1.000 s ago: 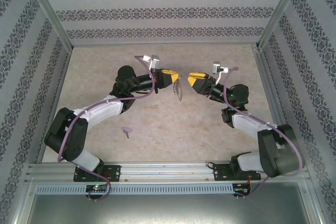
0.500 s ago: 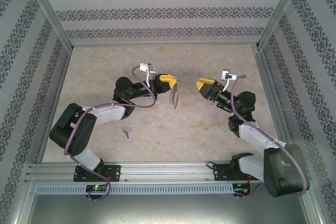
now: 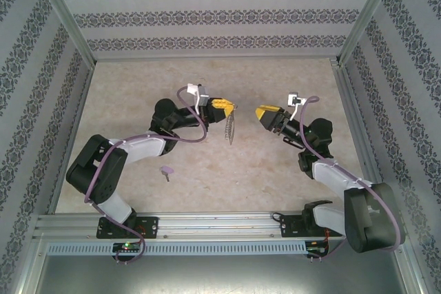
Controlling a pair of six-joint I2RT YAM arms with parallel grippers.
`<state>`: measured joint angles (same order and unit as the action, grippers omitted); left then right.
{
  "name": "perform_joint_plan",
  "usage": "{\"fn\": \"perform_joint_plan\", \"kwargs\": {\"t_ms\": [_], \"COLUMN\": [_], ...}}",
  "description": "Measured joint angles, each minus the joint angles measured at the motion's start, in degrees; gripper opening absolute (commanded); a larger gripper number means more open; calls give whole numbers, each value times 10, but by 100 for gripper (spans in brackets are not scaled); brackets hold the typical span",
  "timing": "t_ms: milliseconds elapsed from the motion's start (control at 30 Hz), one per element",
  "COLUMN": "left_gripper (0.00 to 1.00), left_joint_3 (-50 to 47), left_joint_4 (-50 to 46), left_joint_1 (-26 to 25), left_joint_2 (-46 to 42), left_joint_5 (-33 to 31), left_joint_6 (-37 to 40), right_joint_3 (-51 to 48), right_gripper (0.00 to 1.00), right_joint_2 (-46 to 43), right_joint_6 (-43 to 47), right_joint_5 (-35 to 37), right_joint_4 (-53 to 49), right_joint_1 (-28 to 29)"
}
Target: Put the keys on the keyring
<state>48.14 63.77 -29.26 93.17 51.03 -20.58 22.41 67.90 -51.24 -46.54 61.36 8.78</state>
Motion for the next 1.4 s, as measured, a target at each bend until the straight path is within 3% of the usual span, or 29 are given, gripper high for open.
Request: {"fn": "perform_joint_plan", "kwargs": {"t_ms": [400, 667, 900, 1167, 1400], "left_gripper": [0, 0, 0, 0, 0], "left_joint_3": [229, 364, 375, 376, 376], "left_joint_4": [-592, -867, -959, -972, -972], "left_joint_1": [0, -1, -7, -8, -10], "left_joint_2": [-57, -4, 7, 7, 7], "left_joint_5": [32, 56, 57, 58, 58], "left_joint_6": [180, 283, 322, 335, 339], "right_joint_3": [16, 32, 50, 73, 76], "right_gripper": [57, 56, 54, 50, 40], "right_joint_2": [1, 1, 10, 42, 63], "right_joint_6": [30, 56, 66, 67, 71], "right_joint_5": [-24, -47, -72, -99, -110], "right_joint_4": [-38, -65, -68, -67, -63], "right_joint_1": [12, 33, 50, 76, 94]}}
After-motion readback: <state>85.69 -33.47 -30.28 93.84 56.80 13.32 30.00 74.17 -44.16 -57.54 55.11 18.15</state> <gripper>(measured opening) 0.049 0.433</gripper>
